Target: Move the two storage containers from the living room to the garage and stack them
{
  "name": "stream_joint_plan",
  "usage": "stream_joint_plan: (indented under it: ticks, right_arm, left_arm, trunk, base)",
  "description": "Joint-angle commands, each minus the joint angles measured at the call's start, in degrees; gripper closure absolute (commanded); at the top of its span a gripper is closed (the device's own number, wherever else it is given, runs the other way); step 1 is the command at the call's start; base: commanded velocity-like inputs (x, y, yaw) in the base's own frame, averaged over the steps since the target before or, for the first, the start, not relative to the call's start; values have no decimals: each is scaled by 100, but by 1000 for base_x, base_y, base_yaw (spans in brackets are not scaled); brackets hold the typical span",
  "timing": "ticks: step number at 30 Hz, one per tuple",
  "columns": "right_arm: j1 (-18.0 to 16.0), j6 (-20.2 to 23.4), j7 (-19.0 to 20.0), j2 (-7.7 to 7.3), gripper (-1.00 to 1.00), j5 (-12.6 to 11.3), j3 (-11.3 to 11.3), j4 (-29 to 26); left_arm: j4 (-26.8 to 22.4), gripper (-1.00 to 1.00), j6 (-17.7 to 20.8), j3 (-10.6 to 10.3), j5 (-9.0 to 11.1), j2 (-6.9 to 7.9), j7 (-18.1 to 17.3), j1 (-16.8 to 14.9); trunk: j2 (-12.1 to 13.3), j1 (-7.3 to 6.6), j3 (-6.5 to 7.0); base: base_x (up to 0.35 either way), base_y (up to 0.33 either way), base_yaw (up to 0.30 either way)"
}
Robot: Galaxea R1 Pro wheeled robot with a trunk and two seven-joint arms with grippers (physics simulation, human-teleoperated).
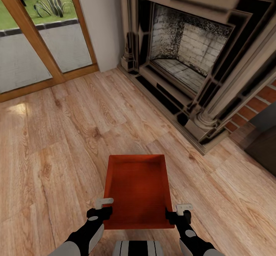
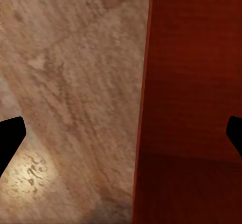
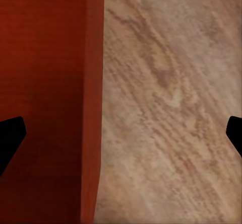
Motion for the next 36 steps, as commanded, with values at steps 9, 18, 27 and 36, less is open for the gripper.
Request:
stream_joint_plan:
  ticks: [9,18,27,36]
  right_arm:
    - [-3,-7,-51,25,-100,32,34,6]
    - [-3,-7,-51,72,-100,1,26,6]
    - [-3,-7,-51,83,-100,-34,16,6]
    - [-3,-7,-51,86,-100,-33,8,6]
  left_arm:
    - [-5,-100,3,-49,67,7,38,-1]
    - [-7,-100,3,-46,69,8,38,-1]
    - [-12,-100,3,-45,77,8,38,-1]
    - [-13,-100,3,-43,78,8,38,-1]
  trunk:
    - [-1,-1,-3]
    - [-1,-1,-3]
    - [-1,-1,-3]
    - [-162,87,-75]
  base:
    - [0,0,0]
    - [0,0,0]
    - [0,0,0]
    - [0,0,0]
